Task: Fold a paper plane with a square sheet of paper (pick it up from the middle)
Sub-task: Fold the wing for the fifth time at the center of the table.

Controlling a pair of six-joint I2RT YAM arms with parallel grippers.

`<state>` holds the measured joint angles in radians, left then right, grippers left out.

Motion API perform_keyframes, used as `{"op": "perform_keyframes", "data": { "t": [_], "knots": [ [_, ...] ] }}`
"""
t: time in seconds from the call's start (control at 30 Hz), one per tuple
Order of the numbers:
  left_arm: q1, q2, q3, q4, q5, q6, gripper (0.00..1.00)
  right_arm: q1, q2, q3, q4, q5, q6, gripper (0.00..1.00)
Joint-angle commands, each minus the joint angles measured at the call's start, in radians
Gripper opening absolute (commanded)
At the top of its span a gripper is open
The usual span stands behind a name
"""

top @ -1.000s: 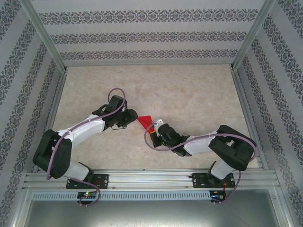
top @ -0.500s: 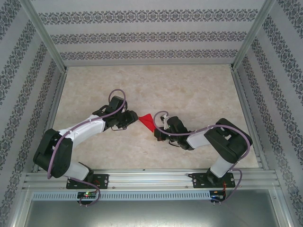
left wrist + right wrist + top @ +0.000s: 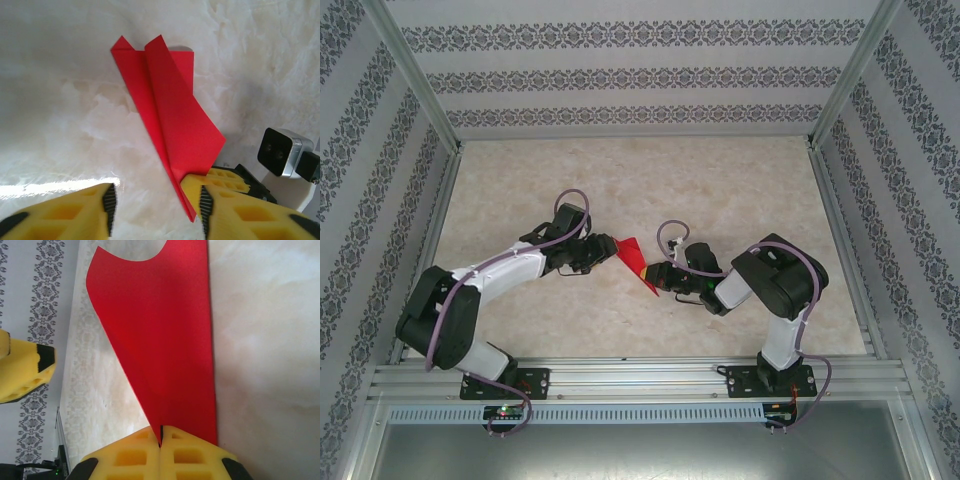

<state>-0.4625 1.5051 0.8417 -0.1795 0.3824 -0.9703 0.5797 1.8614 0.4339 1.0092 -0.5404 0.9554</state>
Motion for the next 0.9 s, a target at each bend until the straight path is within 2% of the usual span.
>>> {"op": "perform_keyframes", "data": {
  "t": [0.0,0.07,0.27,0.5,0.63,0.77,0.87],
  "knots": [
    [0.008,0.058,0.039,0.065,0.060,-0.022,0.60,0.008,-0.025,0.004,-0.081,-0.008,-0.035,0.00],
    [0.008,0.096,0.081,0.042,0.064,-0.043,0.69,0.015,-0.042,0.008,-0.124,0.015,-0.065,0.00],
    [0.008,0.195,0.179,-0.034,0.060,-0.084,0.74,0.096,-0.140,0.037,-0.337,0.155,-0.231,0.01],
    [0.008,0.251,0.204,-0.135,0.045,-0.141,0.70,0.223,-0.239,0.061,-0.498,0.427,-0.440,0.01],
    [0.008,0.238,0.204,-0.209,0.016,-0.147,0.69,0.267,-0.248,0.064,-0.500,0.507,-0.499,0.01],
    [0.007,0.225,0.166,-0.173,0.025,-0.192,0.69,0.322,-0.261,0.063,-0.486,0.600,-0.568,0.01],
    [0.005,0.232,0.173,-0.168,0.044,-0.194,0.63,0.346,-0.264,0.074,-0.499,0.646,-0.603,0.01]
  ]
}}
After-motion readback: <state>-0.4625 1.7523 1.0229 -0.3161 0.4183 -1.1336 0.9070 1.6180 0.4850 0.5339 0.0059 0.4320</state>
